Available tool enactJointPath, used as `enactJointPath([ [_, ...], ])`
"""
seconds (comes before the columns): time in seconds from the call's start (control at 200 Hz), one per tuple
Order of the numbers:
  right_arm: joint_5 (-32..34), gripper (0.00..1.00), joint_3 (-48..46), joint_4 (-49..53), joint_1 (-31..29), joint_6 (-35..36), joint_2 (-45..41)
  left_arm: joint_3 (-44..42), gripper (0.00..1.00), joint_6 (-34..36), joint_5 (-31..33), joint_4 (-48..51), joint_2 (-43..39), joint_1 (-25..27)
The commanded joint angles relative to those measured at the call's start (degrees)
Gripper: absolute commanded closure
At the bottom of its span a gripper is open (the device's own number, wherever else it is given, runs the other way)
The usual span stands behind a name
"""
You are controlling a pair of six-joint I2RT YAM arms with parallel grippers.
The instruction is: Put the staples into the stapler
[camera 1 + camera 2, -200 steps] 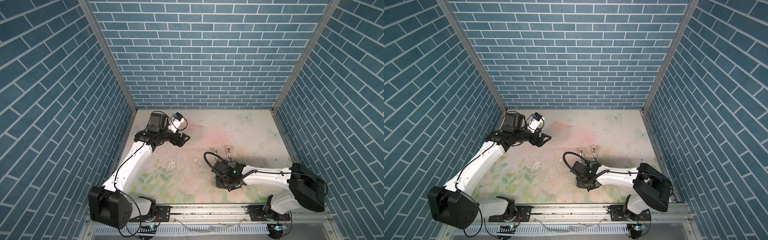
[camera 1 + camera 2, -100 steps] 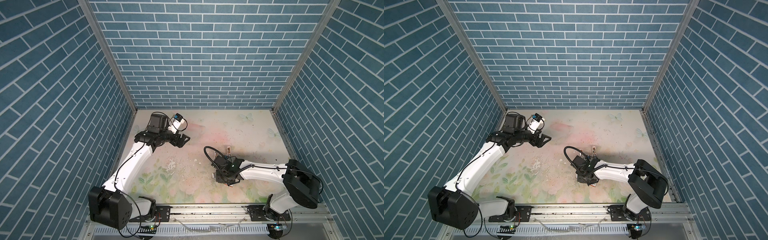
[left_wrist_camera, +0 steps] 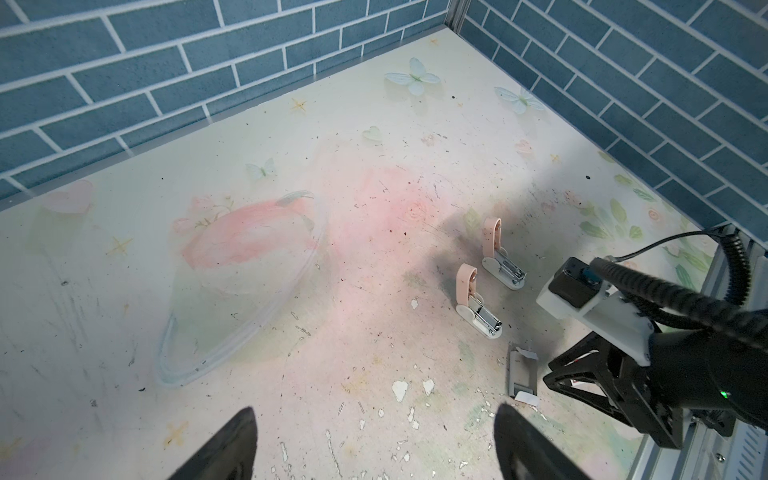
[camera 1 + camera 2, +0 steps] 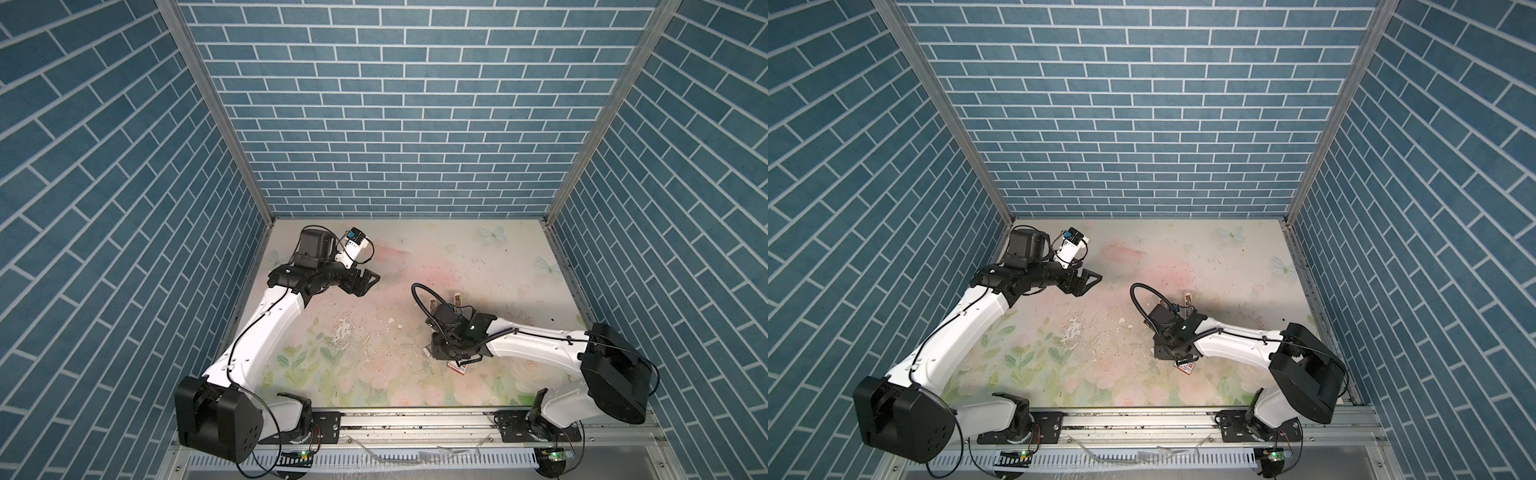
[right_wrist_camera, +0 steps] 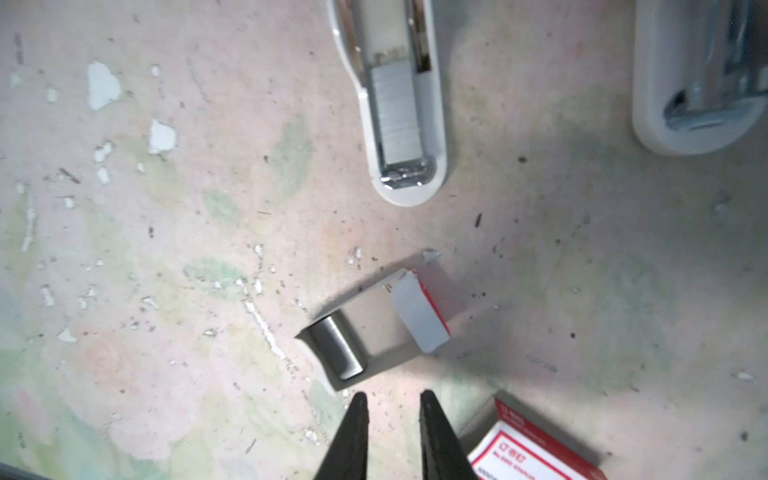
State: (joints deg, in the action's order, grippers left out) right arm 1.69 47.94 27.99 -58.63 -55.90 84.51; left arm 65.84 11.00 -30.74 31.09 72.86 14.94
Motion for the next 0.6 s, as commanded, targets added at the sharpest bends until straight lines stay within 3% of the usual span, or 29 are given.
enactJointPath([
  [0.0,-0.41,0.76,3.10,1.26,-0.34,4.04,0.25,-0.80,0.10,0.15,-0.20,-0.42,-0.53,0.00],
  [0.255,0.13,0.77,7.12,2.24,-0.17,6.92,5.88,-0.79,0.10,0.50,0.07,-0.33,-0.35,0.00],
  [0.595,1.49,0.81,4.80,1.86,0.36,6.50,4.22,-0.89,0.10,0.51,-0.11,-0.42,-0.02,-0.02],
])
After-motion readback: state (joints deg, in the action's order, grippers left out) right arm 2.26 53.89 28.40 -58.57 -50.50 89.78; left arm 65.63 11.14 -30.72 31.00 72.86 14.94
